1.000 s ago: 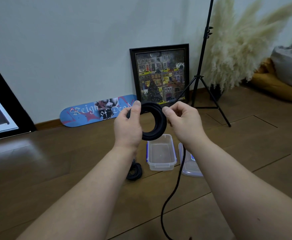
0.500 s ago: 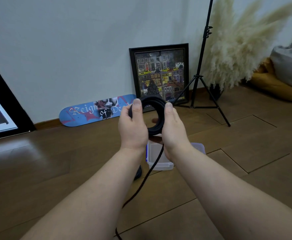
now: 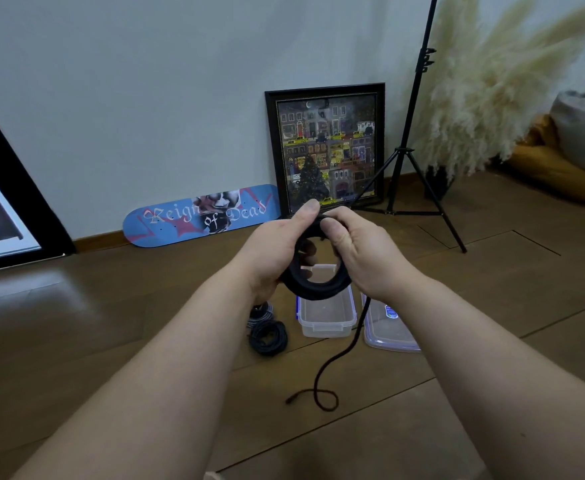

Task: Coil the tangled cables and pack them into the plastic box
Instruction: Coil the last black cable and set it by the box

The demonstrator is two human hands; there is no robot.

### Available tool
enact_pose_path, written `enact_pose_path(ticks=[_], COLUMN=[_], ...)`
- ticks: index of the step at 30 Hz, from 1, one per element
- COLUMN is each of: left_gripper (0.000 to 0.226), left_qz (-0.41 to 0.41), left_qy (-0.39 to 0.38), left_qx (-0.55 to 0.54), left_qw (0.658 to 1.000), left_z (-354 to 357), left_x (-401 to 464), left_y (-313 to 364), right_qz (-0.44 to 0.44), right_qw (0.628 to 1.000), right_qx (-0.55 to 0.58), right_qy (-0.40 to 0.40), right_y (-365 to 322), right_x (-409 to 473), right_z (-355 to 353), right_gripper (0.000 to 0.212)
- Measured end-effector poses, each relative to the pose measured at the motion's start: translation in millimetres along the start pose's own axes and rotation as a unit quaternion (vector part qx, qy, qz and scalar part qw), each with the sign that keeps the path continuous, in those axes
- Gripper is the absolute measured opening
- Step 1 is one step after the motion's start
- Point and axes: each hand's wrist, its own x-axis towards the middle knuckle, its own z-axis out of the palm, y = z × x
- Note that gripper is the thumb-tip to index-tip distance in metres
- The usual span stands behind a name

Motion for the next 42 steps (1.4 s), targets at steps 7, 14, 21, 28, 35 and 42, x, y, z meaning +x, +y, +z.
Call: enact_pose_path(ticks=[7,14,21,28,35,42], left_gripper=[0.041,0.077,0.034,0.017,0.013,0.021], left_qz=[0.129,0.164,0.17,0.19,0.195,0.194], left_qy=[0.106,0.163,0.112,0.049,0.105,0.135], left_qx=[-0.052,-0.062,0.012,0.036,-0.008,-0.015], left_qw=[0.985,0.971,0.979,0.98,0.975,0.972], left_z=[1,20,13,9,13,12], left_x=[7,3,-1,-1,1,5], left_y=[-9,-13,-8,-12,-13,-16], right_qz=[0.088,0.074,0.032,0.023,0.02,0.033], right_qw=[0.969,0.953,0.984,0.989,0.981,0.988], right_qx=[0.216,0.23,0.121,0.12,0.137,0.104], right_qy=[0.081,0.184,0.128,0.083,0.138,0.105], right_y=[-8,-21,-5,-1,-2,2], right_x=[-1,-1,2,0,-1,-2], right_z=[10,22,7,6,4,3], right_gripper=[0.042,0.031,0.029,0.026,0.022,0.035])
